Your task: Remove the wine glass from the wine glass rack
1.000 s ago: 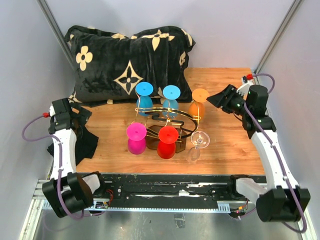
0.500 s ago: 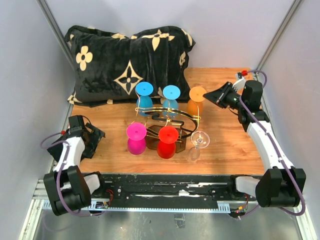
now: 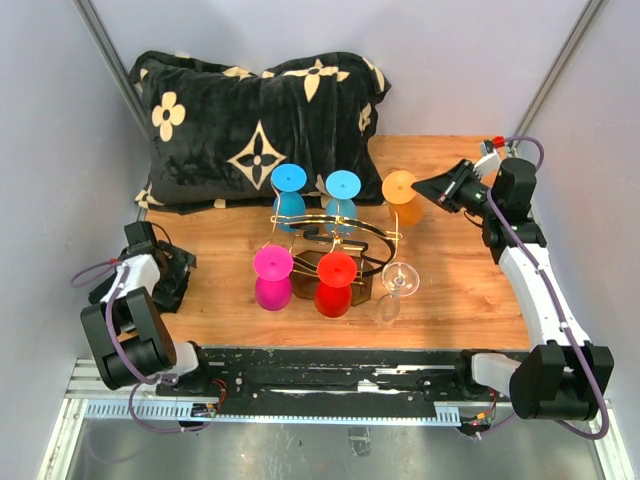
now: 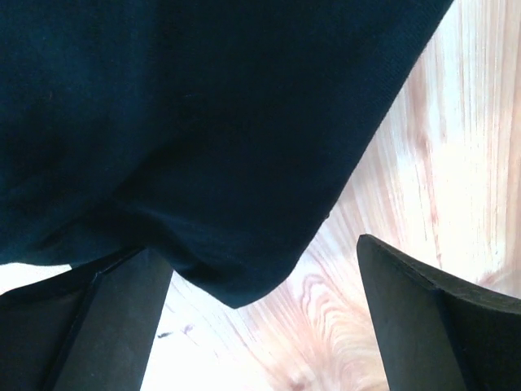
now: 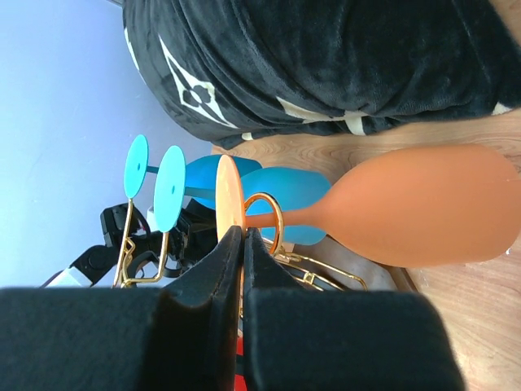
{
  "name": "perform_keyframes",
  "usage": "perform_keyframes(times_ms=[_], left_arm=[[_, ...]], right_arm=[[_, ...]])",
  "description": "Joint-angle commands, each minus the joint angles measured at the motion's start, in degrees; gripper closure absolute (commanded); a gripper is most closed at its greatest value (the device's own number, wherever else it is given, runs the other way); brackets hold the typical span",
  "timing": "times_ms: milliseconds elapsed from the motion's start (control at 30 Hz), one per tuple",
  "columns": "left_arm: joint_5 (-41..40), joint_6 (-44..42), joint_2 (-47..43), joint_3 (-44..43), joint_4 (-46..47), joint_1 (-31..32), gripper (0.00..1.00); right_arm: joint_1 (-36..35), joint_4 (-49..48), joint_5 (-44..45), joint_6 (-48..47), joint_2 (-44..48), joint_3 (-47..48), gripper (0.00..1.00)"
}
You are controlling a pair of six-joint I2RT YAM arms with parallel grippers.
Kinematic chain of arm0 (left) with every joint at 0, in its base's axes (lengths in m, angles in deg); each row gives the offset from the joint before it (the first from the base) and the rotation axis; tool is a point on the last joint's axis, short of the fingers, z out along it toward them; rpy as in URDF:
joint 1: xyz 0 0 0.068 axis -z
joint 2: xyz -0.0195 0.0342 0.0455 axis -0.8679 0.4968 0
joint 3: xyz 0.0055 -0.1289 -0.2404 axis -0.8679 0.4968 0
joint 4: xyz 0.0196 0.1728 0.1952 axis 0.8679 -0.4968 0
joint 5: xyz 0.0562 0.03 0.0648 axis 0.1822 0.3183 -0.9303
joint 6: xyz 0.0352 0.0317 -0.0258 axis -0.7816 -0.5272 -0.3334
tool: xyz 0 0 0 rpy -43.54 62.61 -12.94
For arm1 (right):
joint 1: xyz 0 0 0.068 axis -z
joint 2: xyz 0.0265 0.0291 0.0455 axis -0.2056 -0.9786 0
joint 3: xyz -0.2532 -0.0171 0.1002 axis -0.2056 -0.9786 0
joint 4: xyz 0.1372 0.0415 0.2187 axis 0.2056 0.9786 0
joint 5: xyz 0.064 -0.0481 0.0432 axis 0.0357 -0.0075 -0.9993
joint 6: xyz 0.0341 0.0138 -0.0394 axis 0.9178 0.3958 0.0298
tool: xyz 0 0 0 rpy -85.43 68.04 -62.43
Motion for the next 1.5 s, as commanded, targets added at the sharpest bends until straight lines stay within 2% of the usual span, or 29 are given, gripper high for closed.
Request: perform_keyframes(times_ms=[0,267,500,700,1000,1200,1367,1467], left_arm=[[-5.60,1.09,1.82,-1.46,1.23,-2.16,0.00],[-4.48,5.00,-2.66,-5.39,0.71,-3.50,0.00],[-3.03,4.06,-3.61,-5.91,0.37,-3.50,0.01],[-1.68,3.57,-4.25,-5.04,0.95,-3.50,0.01],[0.01,2.13,-3.15,-4.74,0.84,-3.50,0.02],[0.82,1.44,-3.31,-5.32,0.35,-3.50,0.02],[1.71,1.27,-3.61,-5.48,0.23,-3.56,0.02],[2.01,1.06,-3.76,-5.53,0.42,-3.50,0.02]], right_arm=[[1.15,-3.10,-0.87,1.56,-0.26,1.62,0.99],[0.11,-10.46,-3.94,4.80,-4.56,2.13,0.99],[-2.62,-7.87,-5.23,2.97,-5.31,5.83,0.99],[-2.63,-5.13,-8.31,2.76,-2.27,3.28,0.99],[-1.66,5.04,-9.64,-0.74,4.42,-0.10,0.99],[3.52,12.63,-11.01,-4.33,8.68,-2.14,0.99],[12.94,19.56,-12.31,-10.10,10.43,-1.47,0.99],[17.62,26.53,-8.42,-17.04,9.36,2.65,0.99]])
